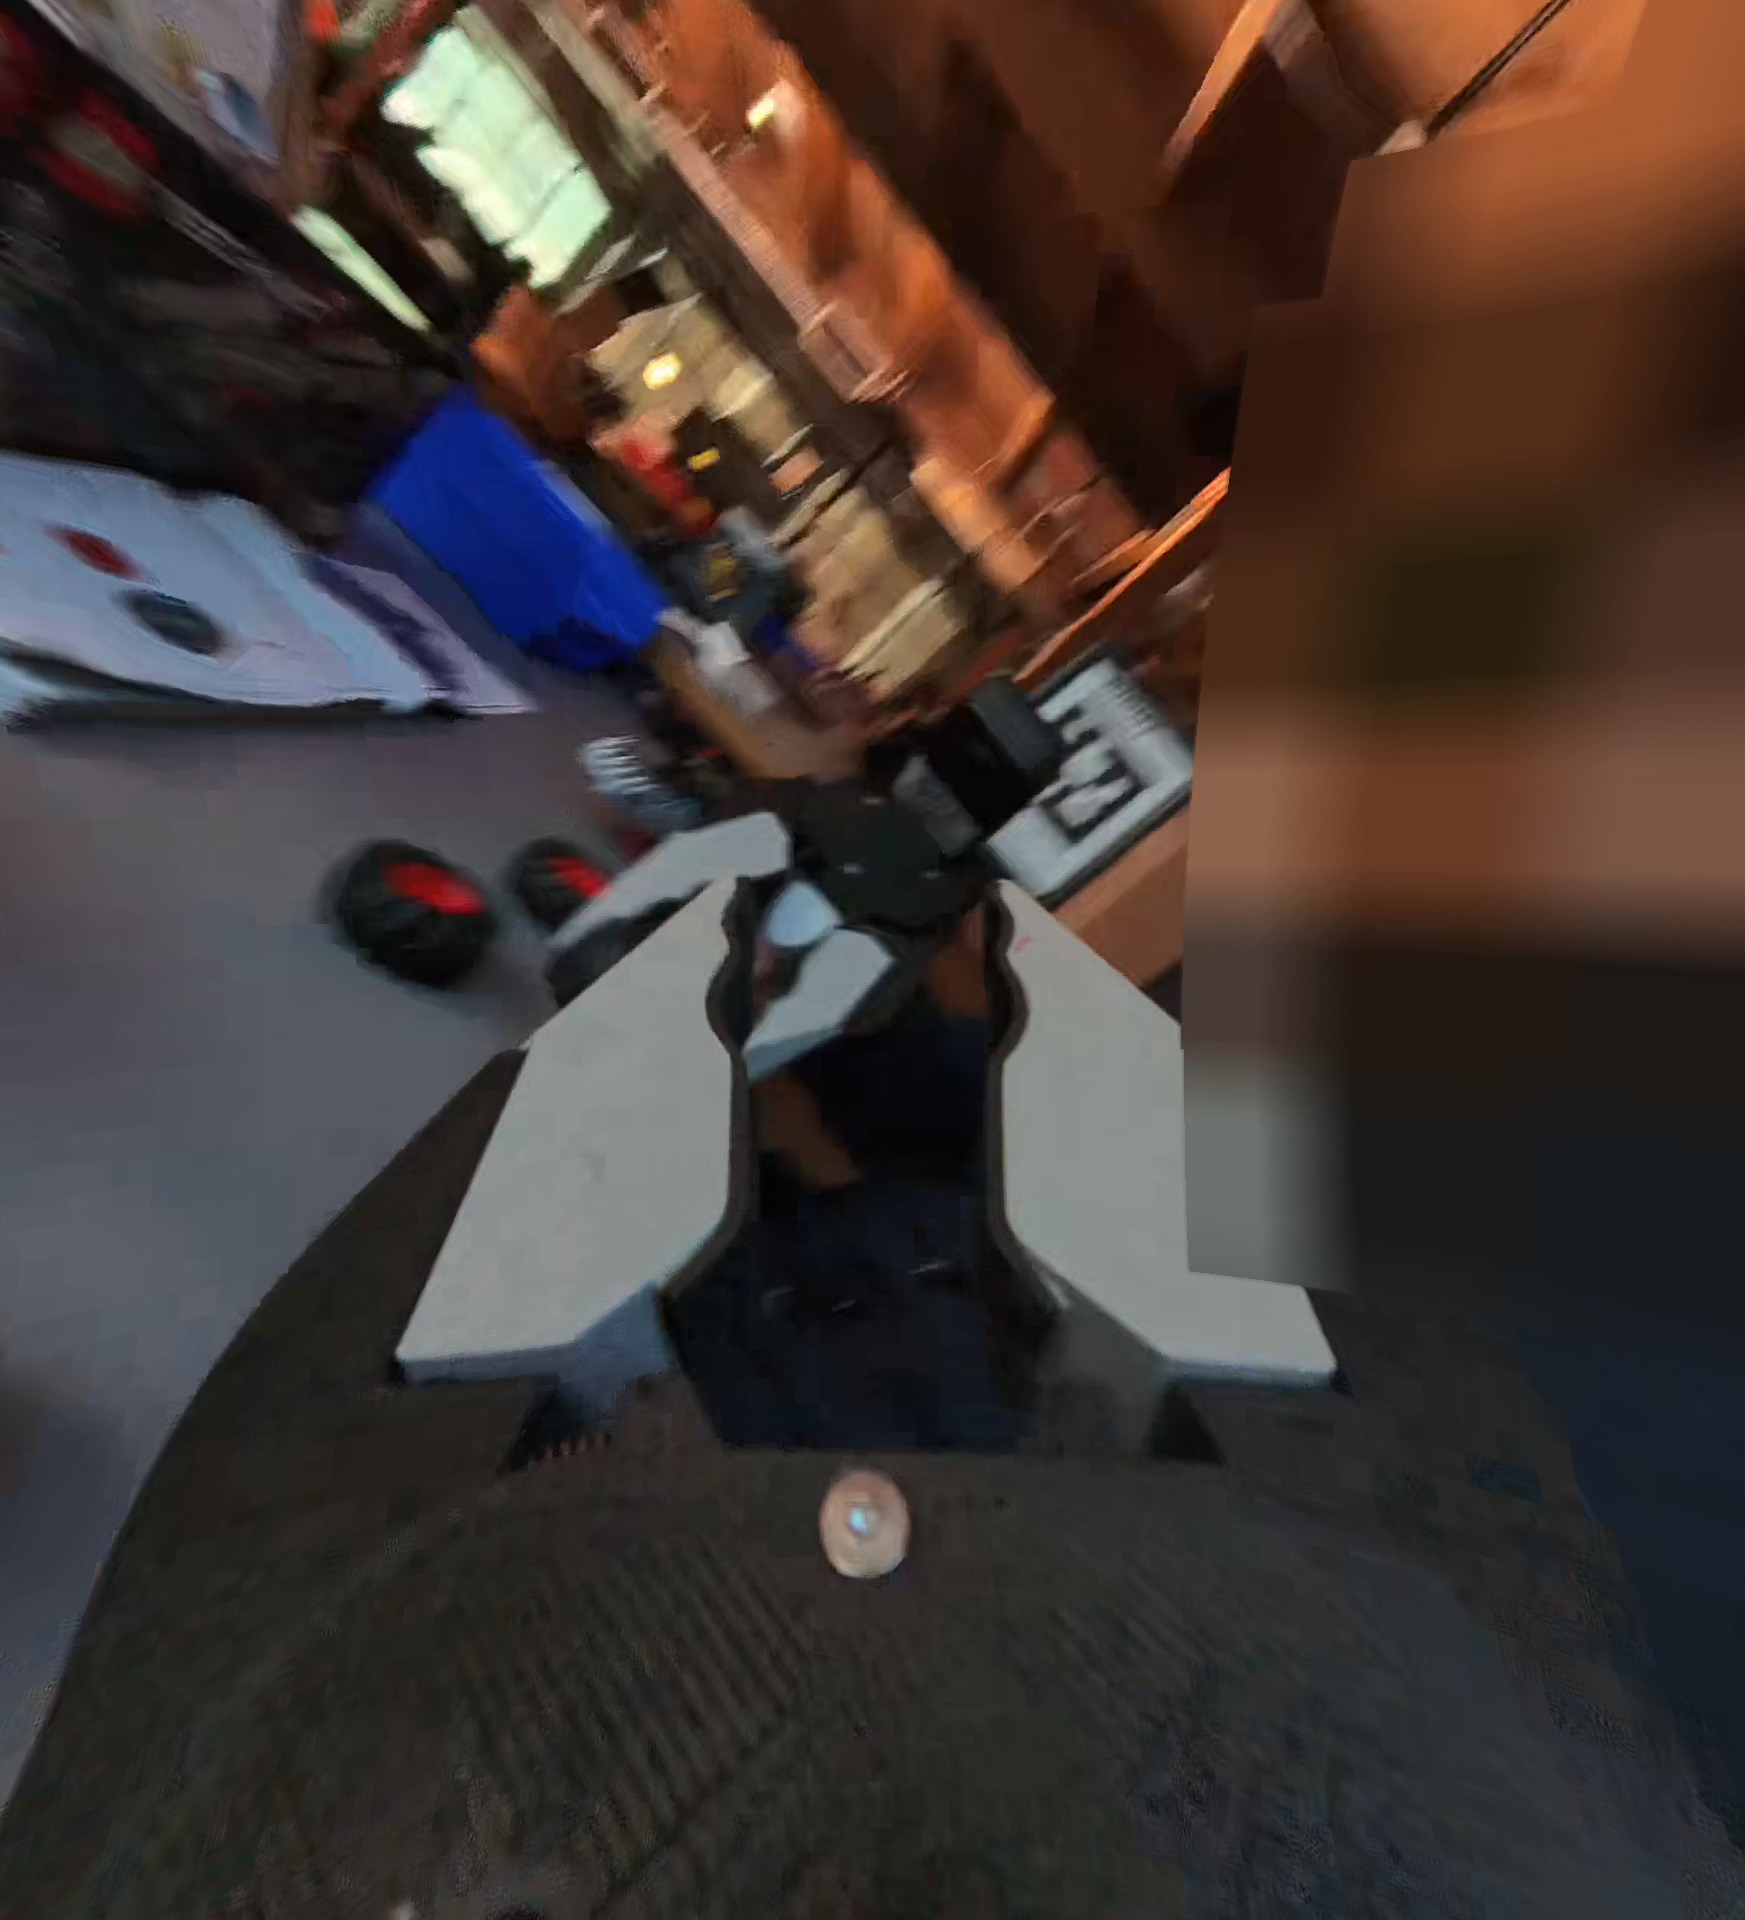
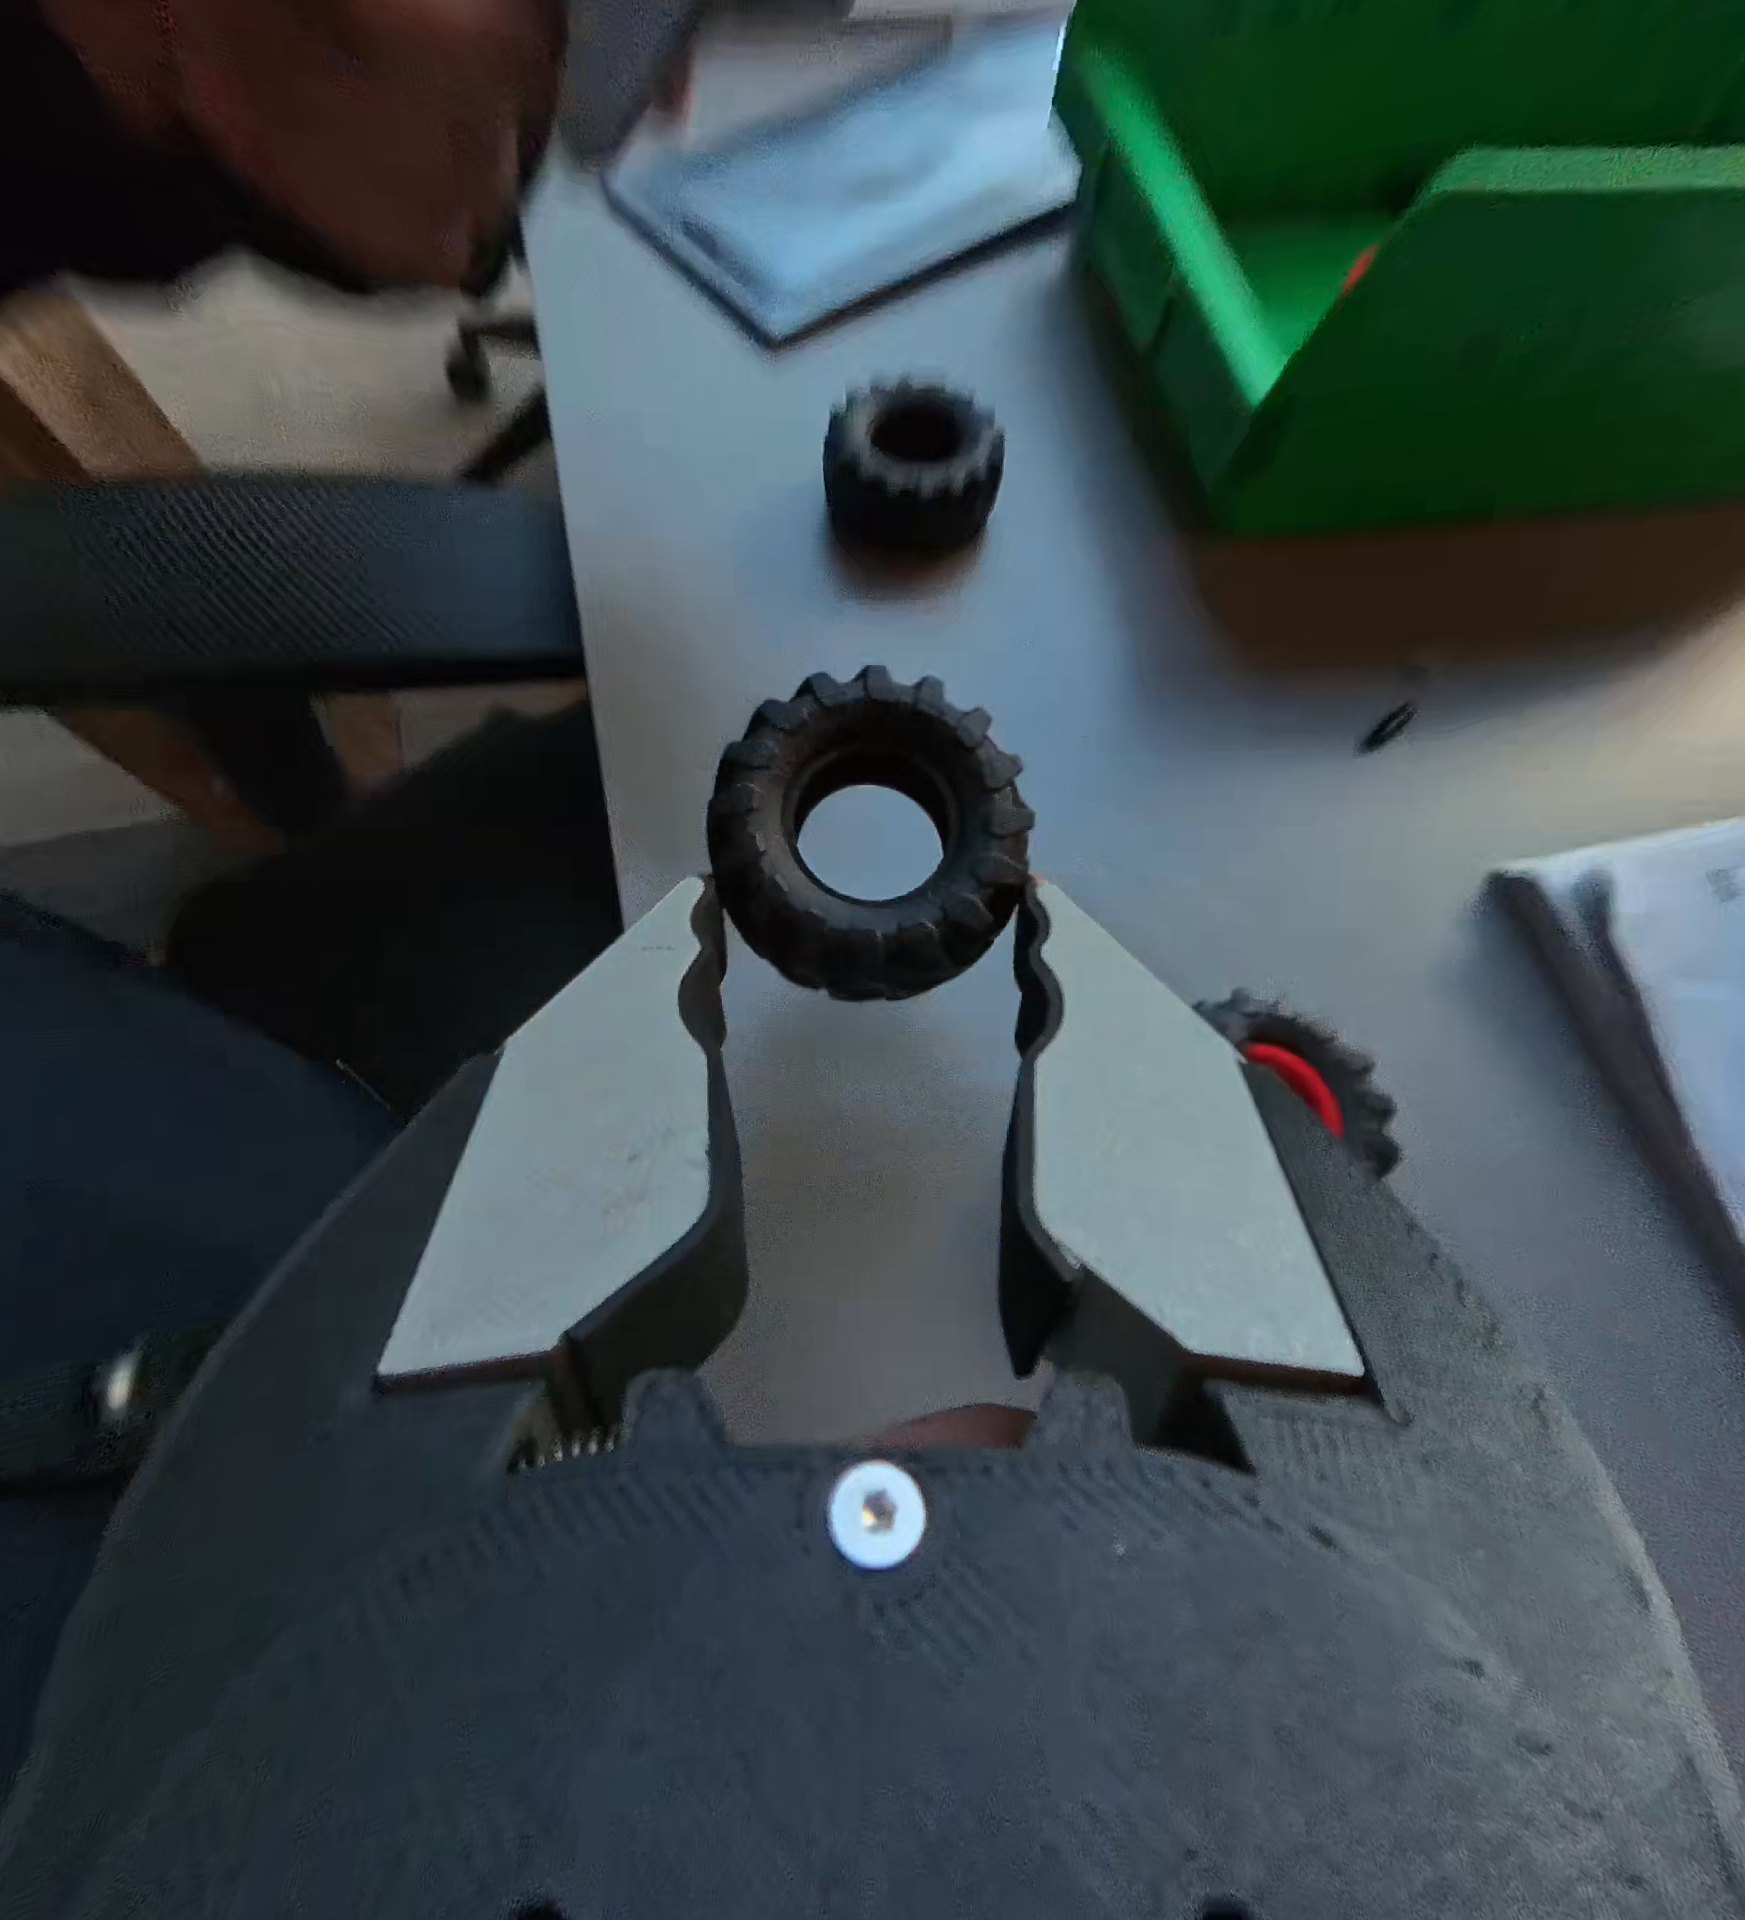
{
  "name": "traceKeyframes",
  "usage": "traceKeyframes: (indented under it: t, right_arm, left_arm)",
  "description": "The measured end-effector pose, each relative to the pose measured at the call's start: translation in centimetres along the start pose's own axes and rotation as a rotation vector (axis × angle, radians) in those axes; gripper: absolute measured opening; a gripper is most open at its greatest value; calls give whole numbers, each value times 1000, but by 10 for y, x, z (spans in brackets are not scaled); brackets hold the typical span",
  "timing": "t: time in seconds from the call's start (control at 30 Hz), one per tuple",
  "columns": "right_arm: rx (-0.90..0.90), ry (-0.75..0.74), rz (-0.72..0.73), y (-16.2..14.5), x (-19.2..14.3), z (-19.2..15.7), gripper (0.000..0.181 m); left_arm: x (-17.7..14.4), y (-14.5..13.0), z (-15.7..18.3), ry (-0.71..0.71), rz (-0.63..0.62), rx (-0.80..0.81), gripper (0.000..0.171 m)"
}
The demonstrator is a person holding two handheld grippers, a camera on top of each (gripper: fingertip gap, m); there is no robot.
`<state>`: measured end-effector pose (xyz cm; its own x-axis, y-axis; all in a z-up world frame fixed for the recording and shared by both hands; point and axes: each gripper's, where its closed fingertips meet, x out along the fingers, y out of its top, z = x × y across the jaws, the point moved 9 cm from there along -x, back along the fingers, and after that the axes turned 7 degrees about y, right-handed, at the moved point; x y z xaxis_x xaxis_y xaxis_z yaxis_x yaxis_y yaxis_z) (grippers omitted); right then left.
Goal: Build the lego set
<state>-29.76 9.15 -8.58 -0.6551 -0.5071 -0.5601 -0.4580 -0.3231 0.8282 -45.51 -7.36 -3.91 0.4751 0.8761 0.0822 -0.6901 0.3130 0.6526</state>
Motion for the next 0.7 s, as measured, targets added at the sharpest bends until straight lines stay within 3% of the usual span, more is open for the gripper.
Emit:
traceKeyframes:
  t: [0.03,0.07,0.13,0.23,0.4,0.5,0.6,0.7]
  right_arm:
    - [4,-6,-54,-6,11,2,53]
    - [-4,-28,-89,-12,20,5,53]
    - [-11,-64,-153,-20,32,13,53]
    - [22,-35,-172,-25,38,17,53]
    - [52,-2,-164,-28,37,20,53]
    - [53,10,-154,-29,35,20,52]
    - [41,9,-141,-28,31,17,51]
    - [34,4,-119,-27,26,16,49]
  left_arm:
    - [-6,18,-1,153,-58,146,49]
    - [-12,38,-8,330,-113,279,58]
    - [-23,86,-37,658,-212,453,57]
    - [-28,144,-98,893,-402,486,42]
    - [-5,166,-181,1041,-793,440,54]
    - [4,168,-204,1046,-884,404,55]
    - [5,163,-216,1064,-980,373,30]
    - [8,163,-216,1093,-1012,400,31]
